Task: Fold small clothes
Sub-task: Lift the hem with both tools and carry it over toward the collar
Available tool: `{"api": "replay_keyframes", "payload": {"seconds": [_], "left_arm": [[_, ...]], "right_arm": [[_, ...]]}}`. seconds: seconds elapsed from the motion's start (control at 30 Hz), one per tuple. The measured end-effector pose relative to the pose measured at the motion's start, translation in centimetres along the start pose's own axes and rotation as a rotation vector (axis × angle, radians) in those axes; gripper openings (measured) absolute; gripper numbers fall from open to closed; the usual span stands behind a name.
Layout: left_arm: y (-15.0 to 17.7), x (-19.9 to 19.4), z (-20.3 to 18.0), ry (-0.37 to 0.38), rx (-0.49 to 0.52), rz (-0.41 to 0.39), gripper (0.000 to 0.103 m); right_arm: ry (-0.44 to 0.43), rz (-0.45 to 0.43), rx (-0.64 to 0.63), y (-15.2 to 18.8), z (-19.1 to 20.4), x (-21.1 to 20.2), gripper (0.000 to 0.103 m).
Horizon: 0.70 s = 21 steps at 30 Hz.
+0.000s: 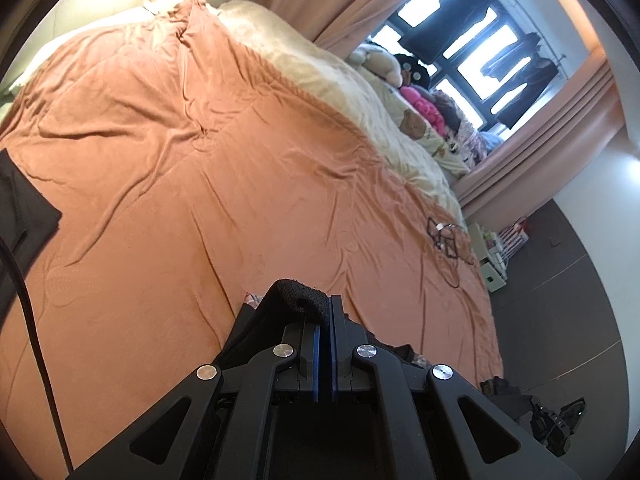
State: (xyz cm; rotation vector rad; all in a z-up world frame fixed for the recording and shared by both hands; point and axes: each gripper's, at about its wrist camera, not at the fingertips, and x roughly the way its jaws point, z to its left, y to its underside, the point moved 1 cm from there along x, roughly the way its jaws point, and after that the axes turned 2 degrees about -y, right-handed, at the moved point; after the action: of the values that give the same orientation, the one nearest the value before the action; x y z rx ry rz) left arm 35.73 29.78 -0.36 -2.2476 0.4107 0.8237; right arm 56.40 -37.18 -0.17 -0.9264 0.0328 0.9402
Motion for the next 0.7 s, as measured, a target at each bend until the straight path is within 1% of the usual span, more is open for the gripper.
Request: {"api": "replay_keyframes", "payload": {"seconds": [0.07,0.2,0.4,0.57,0.63,0.7], "left_arm": [[-0.4,2.7,0.2,-0.022,0.002,0.024,0.003],[-0.9,8.0,1.2,-0.070,-0.011,0.071,0.003],[-0.8,14.4,3.2,-0.135,-0.038,0.133,0.003],[-0.8,17.7,4.4,-0.192,-0.053,0.156,0.003],[-0.8,18.4,4.7,-0.217,-0.059,0.155,0.003],[-0.9,18.5,4.8,-0.219,-0.057,0.147,0.003]], "right_arm": [[0.019,0.013,0.005,-0.4,-0.1,1.2,0.002],[0.073,0.049,0.013,-1.4,-0.8,4.9,0.002],[0.137,0.108,0.039,-2.0,-2.0,10.6,0.002],[0.160,0.139,0.063,-2.4,-2.8,13.8,0.002],[0.162,0.152,0.077,-2.6,-2.9,14.9,0.002],[0.162,0.154,0.076,-2.9,-2.7,15.5,0.002]]}}
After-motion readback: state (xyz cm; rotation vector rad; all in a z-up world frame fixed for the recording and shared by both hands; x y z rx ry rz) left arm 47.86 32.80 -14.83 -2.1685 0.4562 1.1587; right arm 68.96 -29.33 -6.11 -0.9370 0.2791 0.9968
